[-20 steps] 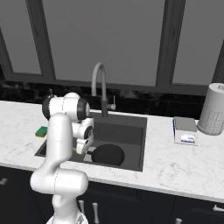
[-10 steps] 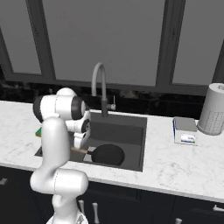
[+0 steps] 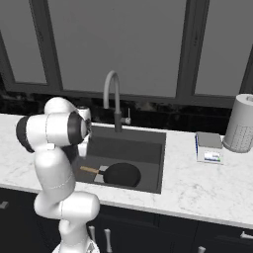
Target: Pick the pan and sponge and place them into the sink. Then turn on the water.
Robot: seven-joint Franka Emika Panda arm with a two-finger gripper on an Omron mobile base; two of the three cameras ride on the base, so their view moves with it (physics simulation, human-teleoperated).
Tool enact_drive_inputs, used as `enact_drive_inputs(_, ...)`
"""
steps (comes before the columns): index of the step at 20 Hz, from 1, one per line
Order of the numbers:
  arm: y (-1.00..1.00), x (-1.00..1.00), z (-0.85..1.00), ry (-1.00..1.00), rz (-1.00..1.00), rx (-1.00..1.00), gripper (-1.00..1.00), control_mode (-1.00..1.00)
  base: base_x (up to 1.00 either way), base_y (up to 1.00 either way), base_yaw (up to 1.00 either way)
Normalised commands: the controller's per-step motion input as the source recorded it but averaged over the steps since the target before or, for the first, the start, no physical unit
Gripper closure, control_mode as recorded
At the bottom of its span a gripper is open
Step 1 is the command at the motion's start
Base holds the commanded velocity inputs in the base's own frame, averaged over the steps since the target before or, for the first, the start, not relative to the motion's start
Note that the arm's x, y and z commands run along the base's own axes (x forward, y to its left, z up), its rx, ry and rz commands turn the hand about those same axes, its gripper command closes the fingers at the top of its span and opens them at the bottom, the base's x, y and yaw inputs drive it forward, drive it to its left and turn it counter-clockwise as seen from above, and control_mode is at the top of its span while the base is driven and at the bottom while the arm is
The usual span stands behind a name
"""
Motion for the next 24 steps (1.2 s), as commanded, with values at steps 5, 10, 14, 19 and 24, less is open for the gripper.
enact_drive_inputs(5,0.24,-0.05,0.77,0.00,0.73,-0.01,-1.00,-1.00,0.00,0.00,0.00)
enact_drive_inputs(10,0.21,-0.18,0.41,-0.02,0.59,0.00,-1.00,-1.00,0.00,0.00,0.00)
enact_drive_inputs(14,0.28,-0.29,0.07,-0.13,0.31,0.05,-1.00,-1.00,0.00,0.00,0.00)
enact_drive_inputs(19,0.39,-0.22,0.17,-0.10,0.33,0.07,-1.00,-1.00,0.00,0.00,0.00)
enact_drive_inputs(24,0.50,-0.18,0.03,-0.02,0.26,0.00,-1.00,-1.00,0.00,0.00,0.00)
